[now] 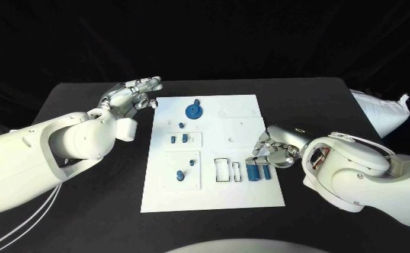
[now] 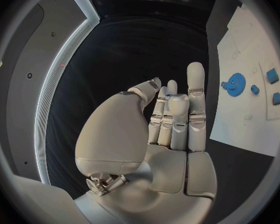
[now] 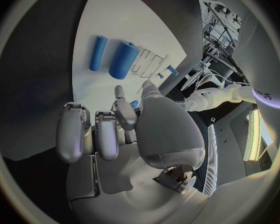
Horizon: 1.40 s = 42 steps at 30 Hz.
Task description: Assemble the parts on the task board
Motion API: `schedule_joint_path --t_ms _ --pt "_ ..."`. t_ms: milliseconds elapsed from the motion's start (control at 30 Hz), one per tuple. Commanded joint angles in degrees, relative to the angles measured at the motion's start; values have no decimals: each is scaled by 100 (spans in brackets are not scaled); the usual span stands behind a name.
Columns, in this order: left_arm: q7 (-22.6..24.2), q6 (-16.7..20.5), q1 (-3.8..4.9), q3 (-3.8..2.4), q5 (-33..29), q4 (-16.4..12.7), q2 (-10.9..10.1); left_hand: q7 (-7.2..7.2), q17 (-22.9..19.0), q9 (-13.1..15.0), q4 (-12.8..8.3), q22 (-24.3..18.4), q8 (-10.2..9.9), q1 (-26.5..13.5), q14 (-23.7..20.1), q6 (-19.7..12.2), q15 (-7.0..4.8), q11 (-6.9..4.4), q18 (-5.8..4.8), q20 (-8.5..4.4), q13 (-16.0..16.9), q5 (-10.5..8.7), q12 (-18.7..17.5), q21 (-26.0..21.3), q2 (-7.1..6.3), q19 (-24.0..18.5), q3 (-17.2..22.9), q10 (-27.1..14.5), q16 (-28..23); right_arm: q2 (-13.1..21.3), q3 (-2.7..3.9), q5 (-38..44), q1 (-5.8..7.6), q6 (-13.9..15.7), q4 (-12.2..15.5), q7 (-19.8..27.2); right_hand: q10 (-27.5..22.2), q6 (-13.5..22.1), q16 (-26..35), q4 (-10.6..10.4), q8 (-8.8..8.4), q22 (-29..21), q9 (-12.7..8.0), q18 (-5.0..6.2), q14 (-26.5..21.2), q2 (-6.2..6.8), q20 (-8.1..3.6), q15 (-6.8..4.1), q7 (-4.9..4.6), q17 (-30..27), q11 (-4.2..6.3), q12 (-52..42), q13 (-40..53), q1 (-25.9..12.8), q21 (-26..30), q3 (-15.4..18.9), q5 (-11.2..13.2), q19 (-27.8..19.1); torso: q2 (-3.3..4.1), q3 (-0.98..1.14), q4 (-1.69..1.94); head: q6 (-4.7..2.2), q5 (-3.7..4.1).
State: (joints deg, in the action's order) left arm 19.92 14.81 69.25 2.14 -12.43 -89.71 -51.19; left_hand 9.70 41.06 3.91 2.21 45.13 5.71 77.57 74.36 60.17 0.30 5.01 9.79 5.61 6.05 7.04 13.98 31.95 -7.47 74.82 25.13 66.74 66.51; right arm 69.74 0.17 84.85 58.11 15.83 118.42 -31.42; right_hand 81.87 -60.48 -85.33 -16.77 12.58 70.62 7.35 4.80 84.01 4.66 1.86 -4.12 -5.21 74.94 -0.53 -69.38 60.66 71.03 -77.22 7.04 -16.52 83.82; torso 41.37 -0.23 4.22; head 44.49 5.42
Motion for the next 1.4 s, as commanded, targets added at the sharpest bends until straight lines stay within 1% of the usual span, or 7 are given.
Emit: schedule_joint_path --t_ms 33,100,300,567,733,1067,1400 --pt "28 -102 2 -2 23 -15 -1 4 -8 -3 -28 -6 17 46 -43 -54 -7 10 56 15 8 30 22 -34 -10 -44 -6 -49 -23 -25 -4 275 -34 -182 -17 -142 -27 29 -29 8 27 12 12 -80 469 -85 18 40 5 795 9 -106 956 7 -36 51 -29 33 3 -3 -7 6 -28" --pt "27 -101 2 -1 23 -15 -5 4 -8 -3 -28 -6 17 46 -43 -54 -7 10 56 15 8 30 22 -34 -10 -44 -6 -49 -23 -32 -4 333 -48 -216 -28 -149 -22 22 -32 7 40 15 20 -80 470 -94 18 39 8 800 11 -122 978 2 -38 61 -36 34 3 0 -10 11 -32" --pt "24 -102 2 1 23 -15 -14 6 -16 -3 -28 -8 20 38 -47 -60 -5 12 56 17 10 29 37 -38 -14 -45 -16 -61 -21 -37 -5 506 -70 -339 -46 -170 -23 5 -42 3 79 29 41 -82 472 -118 16 34 17 814 17 -132 1010 -33 -48 103 -46 36 -1 -4 -18 24 -40" --pt "21 -106 2 2 23 -10 -18 6 -16 -3 -28 -8 20 38 -47 -60 -5 12 56 17 10 29 37 -38 -14 -45 -16 -61 -21 -45 -6 666 -94 -516 -55 -192 -41 6 -47 -3 148 37 90 -83 471 -112 10 26 30 821 28 -110 1044 -184 -52 231 -51 32 1 -2 -5 35 -40" --pt "18 -110 2 3 23 -11 -21 6 -16 -3 -28 -8 20 38 -47 -60 -5 12 56 17 10 29 37 -38 -14 -45 -16 -61 -21 -84 -8 701 -116 -585 -89 -198 -47 11 -47 -6 166 33 103 -82 470 -106 9 25 32 821 29 -99 1050 -233 -49 263 -43 29 5 0 -11 39 -60" --pt "16 -114 2 4 23 -15 -29 6 -16 -3 -28 -8 20 38 -47 -60 -5 12 56 17 10 29 37 -38 -14 -45 -16 -61 -21 -204 -8 731 -230 -634 -212 -203 -49 -8 -52 -2 194 37 121 -82 471 -119 8 22 41 828 34 -95 1060 -251 -51 274 -38 28 5 -1 -9 60 -95" --pt "8 -122 2 4 24 -25 -44 6 -16 -3 -28 -8 20 38 -47 -60 -5 12 56 17 10 29 37 -38 -14 -45 -16 -61 -21 -411 -8 790 -348 -641 -401 -226 -48 -26 -55 25 264 47 177 -83 471 -204 -2 9 59 833 51 -92 1101 -139 -56 259 -35 27 6 -2 -7 66 -121"
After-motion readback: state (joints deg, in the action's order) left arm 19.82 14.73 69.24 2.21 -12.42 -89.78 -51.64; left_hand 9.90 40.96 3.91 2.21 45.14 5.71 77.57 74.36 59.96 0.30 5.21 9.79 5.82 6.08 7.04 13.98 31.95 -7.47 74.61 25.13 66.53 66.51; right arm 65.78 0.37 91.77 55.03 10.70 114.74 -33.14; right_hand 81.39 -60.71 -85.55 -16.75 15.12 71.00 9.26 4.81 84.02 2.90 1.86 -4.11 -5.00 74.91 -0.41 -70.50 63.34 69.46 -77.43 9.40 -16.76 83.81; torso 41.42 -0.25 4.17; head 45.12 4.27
